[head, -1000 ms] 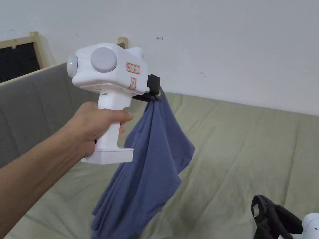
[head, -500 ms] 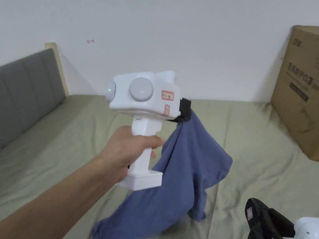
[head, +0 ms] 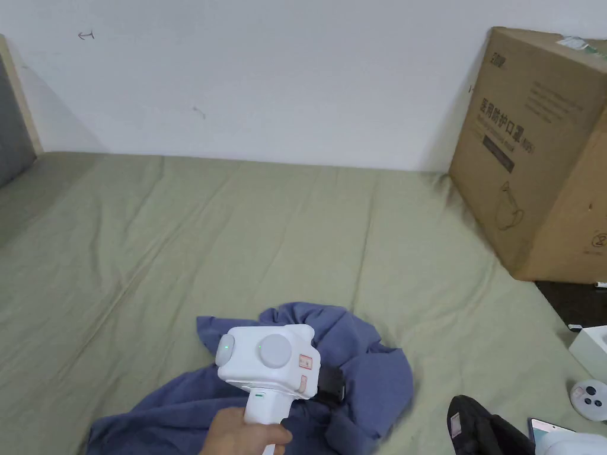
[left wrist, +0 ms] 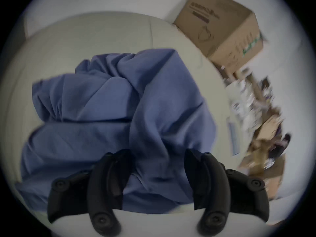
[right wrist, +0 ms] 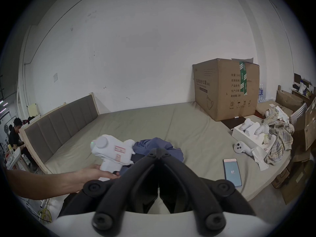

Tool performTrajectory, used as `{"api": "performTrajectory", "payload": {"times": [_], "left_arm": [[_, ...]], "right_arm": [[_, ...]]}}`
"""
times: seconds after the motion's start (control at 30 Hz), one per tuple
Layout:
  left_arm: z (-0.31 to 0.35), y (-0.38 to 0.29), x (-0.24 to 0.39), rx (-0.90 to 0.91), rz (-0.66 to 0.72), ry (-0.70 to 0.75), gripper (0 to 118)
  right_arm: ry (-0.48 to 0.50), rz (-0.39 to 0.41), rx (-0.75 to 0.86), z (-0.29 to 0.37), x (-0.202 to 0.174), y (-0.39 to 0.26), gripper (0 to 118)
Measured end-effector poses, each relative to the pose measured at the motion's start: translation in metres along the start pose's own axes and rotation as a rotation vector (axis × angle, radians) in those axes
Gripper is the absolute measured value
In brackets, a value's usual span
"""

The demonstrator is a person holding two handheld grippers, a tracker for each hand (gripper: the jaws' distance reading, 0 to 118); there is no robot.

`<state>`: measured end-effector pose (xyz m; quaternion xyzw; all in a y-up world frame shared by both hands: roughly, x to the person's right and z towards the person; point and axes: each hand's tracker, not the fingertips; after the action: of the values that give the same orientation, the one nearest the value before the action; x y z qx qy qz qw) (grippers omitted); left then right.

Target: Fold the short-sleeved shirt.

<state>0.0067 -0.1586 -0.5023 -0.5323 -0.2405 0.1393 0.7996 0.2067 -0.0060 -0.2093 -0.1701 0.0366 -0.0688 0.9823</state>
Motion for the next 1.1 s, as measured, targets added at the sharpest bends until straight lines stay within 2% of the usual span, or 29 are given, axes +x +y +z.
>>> {"api": "performTrajectory", "payload": {"times": [0.1,0.13,0.17,0.2,0.23,0.33,0.43,0.47,0.5,0.53,0.57,0.6,0.67,0.77,1.1], "left_arm": [[0.049,0.009,-0.011,0.062,0.207,-0.198,69],[0.075,0.009,-0.011,0.116,0.223,-0.285,70],[0.100,0.007,-0.009,0.171,0.208,-0.330,77],[0.135,0.004,-0.004,0.236,0.133,-0.327,82],[0.171,-0.005,0.003,0.321,0.041,-0.297,83],[0.264,-0.056,0.015,0.547,-0.191,-0.109,82],[0.320,-0.115,0.009,0.665,-0.263,0.026,81],[0.330,-0.132,0.005,0.689,-0.251,0.077,73],[0.339,-0.149,0.002,0.711,-0.249,0.125,58],[0.345,-0.164,-0.002,0.721,-0.252,0.180,33],[0.348,-0.179,-0.005,0.741,-0.216,0.272,0],[0.348,-0.194,-0.010,0.774,-0.171,0.333,0],[0.349,-0.210,-0.018,0.715,-0.177,0.310,0],[0.340,-0.232,-0.032,0.723,-0.111,0.409,0],[0.320,-0.227,-0.068,0.676,-0.022,0.380,0]], "right_arm": [[-0.009,0.007,0.006,-0.001,-0.002,0.003,0],[-0.008,0.010,0.011,0.000,-0.004,0.005,0],[-0.006,0.011,0.015,0.001,-0.005,0.007,0],[-0.003,0.010,0.024,0.004,-0.008,0.008,0],[0.005,0.008,0.037,0.007,-0.010,0.010,0],[0.028,0.020,0.058,0.011,-0.020,0.013,0],[0.047,0.038,0.067,0.010,-0.031,0.013,0],[0.054,0.040,0.071,0.009,-0.034,0.012,0],[0.061,0.042,0.073,0.007,-0.037,0.011,0],[0.069,0.041,0.071,0.006,-0.040,0.010,0],[0.079,0.038,0.068,0.005,-0.042,0.009,0],[0.089,0.035,0.065,0.004,-0.045,0.008,0],[0.100,0.030,0.056,0.003,-0.049,0.006,0],[0.109,0.044,0.053,0.007,-0.055,0.004,0],[0.104,0.072,0.030,0.011,-0.058,-0.001,0]]}}
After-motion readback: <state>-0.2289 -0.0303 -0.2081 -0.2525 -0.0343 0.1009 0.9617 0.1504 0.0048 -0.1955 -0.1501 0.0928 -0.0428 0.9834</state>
